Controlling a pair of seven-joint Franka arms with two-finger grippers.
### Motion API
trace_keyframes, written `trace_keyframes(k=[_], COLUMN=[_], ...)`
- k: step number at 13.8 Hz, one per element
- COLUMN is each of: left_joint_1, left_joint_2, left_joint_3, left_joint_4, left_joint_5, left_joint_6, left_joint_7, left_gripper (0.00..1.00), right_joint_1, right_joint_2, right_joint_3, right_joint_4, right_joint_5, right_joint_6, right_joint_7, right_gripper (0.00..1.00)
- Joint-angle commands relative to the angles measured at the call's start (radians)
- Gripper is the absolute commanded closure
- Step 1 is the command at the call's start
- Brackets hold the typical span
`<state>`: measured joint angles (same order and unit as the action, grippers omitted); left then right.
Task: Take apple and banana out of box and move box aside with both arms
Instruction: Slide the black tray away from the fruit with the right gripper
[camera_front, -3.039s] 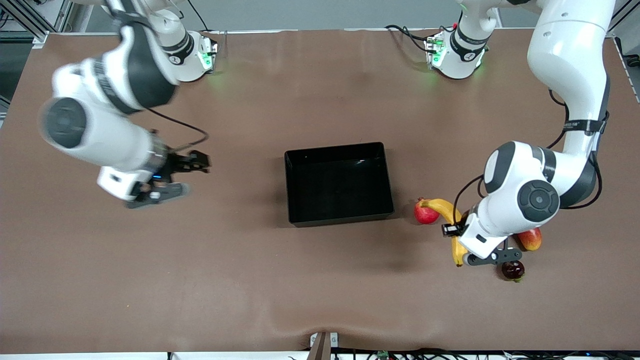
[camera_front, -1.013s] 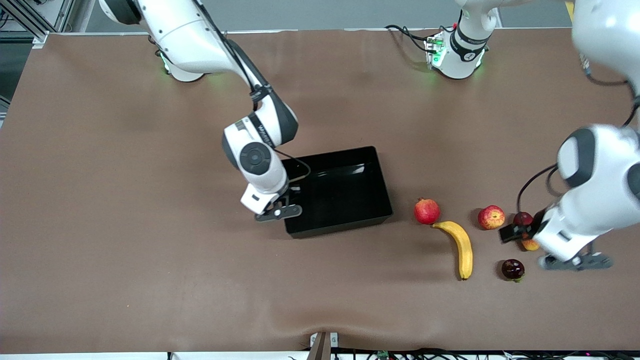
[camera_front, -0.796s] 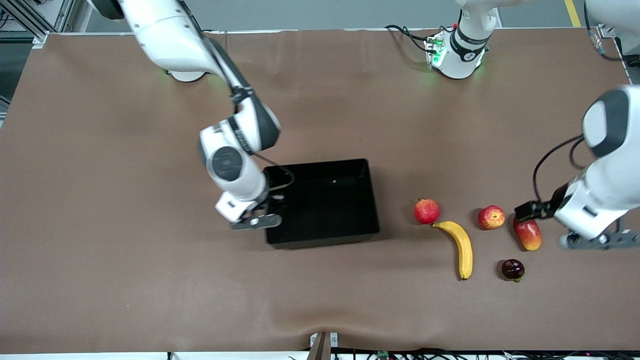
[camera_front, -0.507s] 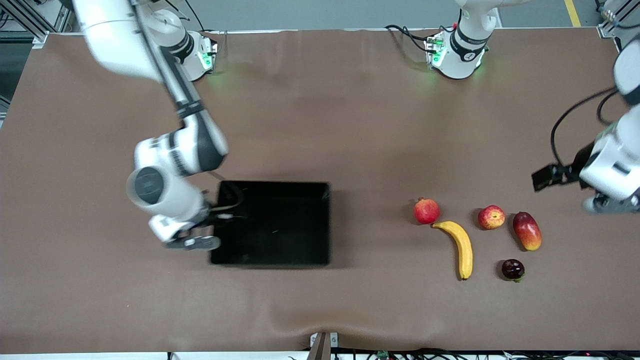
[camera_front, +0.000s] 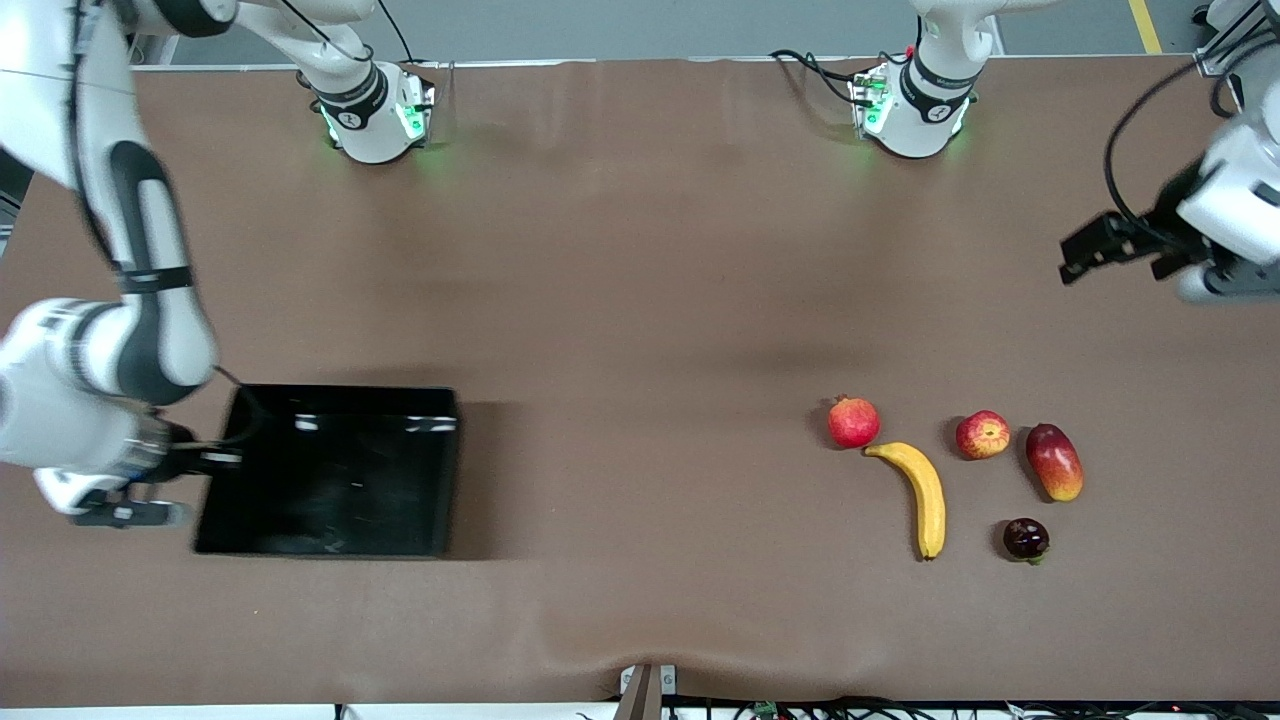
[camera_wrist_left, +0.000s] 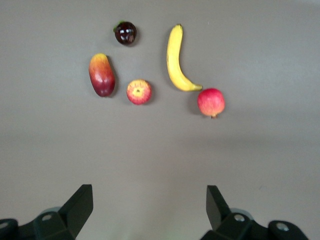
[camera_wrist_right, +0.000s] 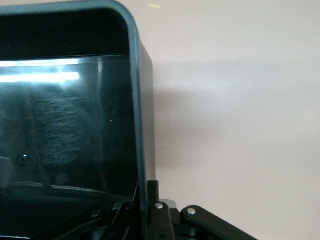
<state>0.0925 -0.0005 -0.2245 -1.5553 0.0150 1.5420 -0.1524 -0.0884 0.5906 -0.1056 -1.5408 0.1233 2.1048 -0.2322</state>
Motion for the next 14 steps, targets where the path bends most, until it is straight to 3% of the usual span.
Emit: trace_keyframes(k=[1, 5, 12, 13, 14], left_joint_1=[0.000, 0.007, 0.010, 0.009, 0.010], left_joint_2=[-0.052, -0.029, -0.018, -0.018, -0.018], left_joint_3=[0.014, 0.014, 0.017, 0.017, 0.017], left_joint_4=[-0.062, -0.020, 0.000, 0.000, 0.000], left_joint_5=[-0.017, -0.020, -0.013, -0.010, -0.009], left_joint_6=[0.010, 0.009, -0.034, -0.034, -0.034], left_joint_7=[0.011, 0.017, 0.013, 0.013, 0.008], left_gripper=[0.00, 0.00, 0.00, 0.00, 0.00], right_joint_1=[-0.098, -0.185, -0.189, -0.188, -0.183], right_joint_2=[-0.002, 0.034, 0.098, 0.098, 0.097], right_joint_3=[0.029, 0.030, 0.032, 0.032, 0.032], right_joint_4=[0.004, 0.005, 0.007, 0.007, 0.010], right_joint_5=[0.004, 0.012, 0.015, 0.015, 0.010], right_joint_6=[-0.047, -0.069, -0.006, 0.006, 0.008], right_joint_7=[-0.065, -0.065, -0.173, -0.177, -0.177], right_gripper=[1.00, 1.00, 1.00, 0.96, 0.56])
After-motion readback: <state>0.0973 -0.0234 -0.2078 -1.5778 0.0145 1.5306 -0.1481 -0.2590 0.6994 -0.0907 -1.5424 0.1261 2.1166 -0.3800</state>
